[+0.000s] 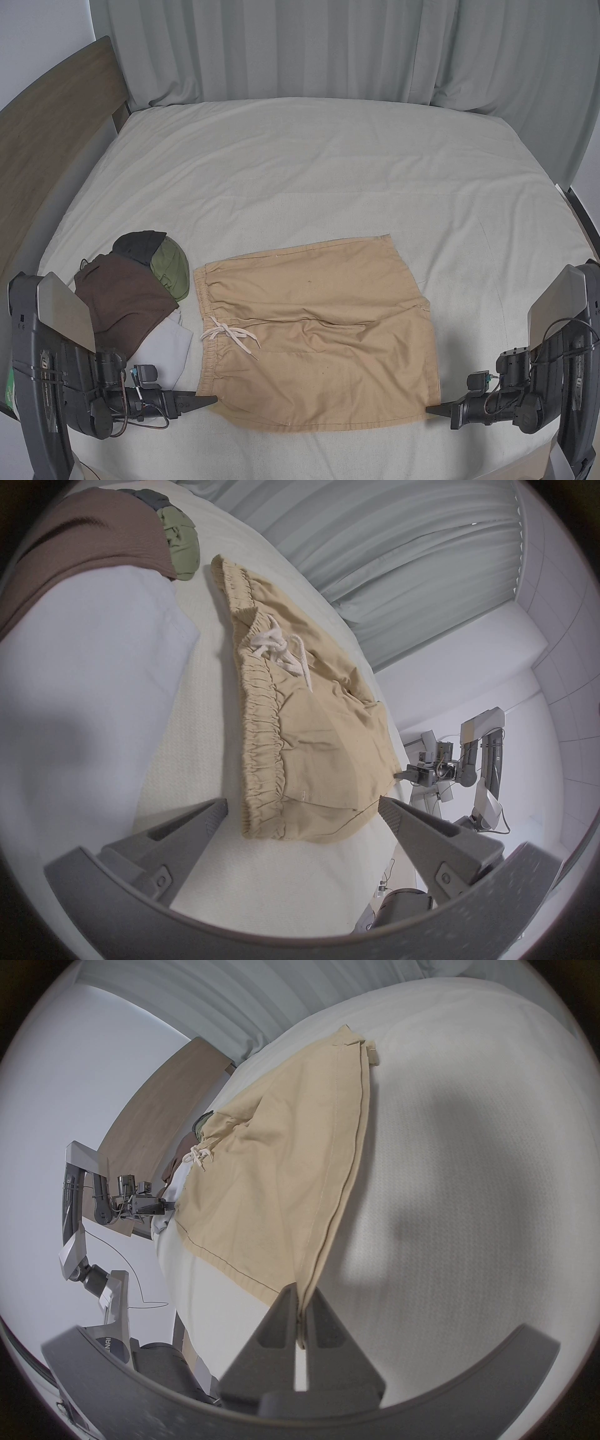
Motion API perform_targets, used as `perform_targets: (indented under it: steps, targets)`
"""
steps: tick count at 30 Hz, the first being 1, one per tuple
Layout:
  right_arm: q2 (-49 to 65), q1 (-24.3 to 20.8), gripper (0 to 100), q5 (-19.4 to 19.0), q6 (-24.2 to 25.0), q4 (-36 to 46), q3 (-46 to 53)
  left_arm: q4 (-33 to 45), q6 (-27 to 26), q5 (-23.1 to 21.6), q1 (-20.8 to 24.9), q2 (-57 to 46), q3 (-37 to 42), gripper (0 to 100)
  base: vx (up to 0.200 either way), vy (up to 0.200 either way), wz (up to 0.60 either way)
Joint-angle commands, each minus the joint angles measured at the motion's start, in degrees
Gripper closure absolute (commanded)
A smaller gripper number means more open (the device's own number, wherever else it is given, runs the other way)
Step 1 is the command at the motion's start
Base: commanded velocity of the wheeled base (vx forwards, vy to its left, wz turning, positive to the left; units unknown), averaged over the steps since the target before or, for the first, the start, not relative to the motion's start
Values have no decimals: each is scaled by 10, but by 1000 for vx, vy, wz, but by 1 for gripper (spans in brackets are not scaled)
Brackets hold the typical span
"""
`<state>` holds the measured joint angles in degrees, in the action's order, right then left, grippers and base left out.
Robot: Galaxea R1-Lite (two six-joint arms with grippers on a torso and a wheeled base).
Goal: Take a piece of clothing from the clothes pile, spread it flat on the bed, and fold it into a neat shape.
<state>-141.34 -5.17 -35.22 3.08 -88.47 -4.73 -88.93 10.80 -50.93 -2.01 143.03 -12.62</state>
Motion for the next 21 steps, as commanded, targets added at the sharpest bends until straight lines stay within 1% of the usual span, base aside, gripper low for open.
perform_targets:
  steps: [1,3,12,13,21]
  targets:
    - [-1,-1,100,0,0,0,0,0,4,14,13,3,-6,0,0,0,0]
    - [-1,-1,100,0,0,0,0,0,4,25,17,4,-7,0,0,0,0]
    - [-1,-1,100,-1,0,0,0,0,4,31,23,6,-12,0,0,0,0]
    - [-1,-1,100,-1,0,0,0,0,4,31,24,7,-14,100,0,0,0]
    - [2,-1,100,-1,0,0,2,0,-1,30,24,9,-15,100,0,0,0]
